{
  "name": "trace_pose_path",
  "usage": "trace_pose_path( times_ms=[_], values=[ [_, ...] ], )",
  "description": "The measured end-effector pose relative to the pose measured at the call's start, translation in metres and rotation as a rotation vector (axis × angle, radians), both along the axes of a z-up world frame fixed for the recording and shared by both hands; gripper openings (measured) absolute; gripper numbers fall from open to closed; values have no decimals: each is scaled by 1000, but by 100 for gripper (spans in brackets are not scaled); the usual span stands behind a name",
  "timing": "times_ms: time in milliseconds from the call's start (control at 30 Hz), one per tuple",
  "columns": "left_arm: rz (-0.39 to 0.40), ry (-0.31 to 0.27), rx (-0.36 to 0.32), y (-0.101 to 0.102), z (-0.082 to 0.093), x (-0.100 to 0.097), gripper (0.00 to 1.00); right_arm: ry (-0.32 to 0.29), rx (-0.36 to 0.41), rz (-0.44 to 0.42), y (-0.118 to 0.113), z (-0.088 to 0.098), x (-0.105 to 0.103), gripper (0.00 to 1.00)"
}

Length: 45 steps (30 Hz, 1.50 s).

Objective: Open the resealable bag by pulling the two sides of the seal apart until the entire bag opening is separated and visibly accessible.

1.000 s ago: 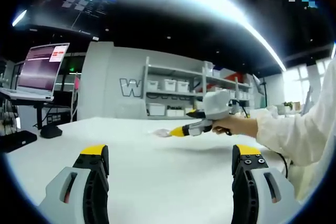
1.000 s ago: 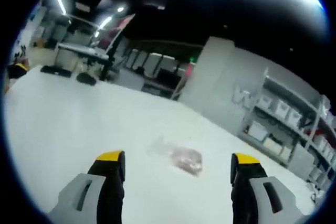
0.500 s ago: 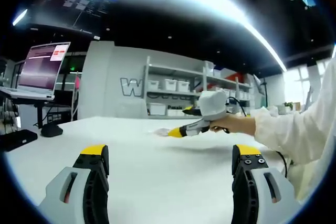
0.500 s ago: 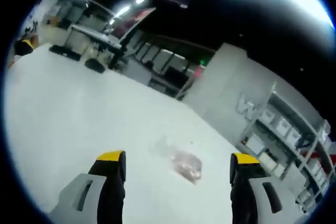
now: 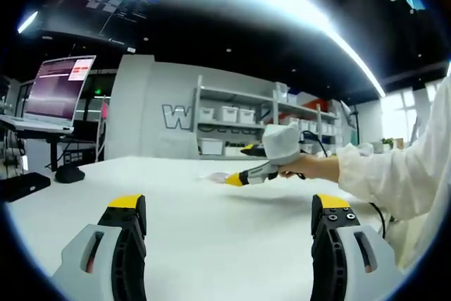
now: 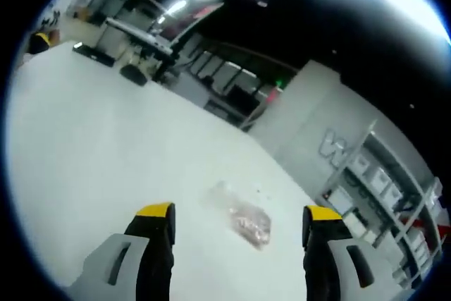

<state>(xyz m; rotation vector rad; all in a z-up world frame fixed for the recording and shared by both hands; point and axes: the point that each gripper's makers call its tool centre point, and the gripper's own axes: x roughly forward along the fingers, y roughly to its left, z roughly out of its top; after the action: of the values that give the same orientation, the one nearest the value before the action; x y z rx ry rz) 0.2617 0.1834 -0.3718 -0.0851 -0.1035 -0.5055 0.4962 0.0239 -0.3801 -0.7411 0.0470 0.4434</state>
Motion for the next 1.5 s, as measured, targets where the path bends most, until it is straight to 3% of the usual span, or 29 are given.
trace_pose_path(
  times_ms=[933,1500],
  values=[
    [6,4,-7,6,-2,3,96,-29,-128,22,14,-5,17,70],
    [3,3,-13,5,-1,0,96,32,63,2,18,-9,22,62]
  ],
)
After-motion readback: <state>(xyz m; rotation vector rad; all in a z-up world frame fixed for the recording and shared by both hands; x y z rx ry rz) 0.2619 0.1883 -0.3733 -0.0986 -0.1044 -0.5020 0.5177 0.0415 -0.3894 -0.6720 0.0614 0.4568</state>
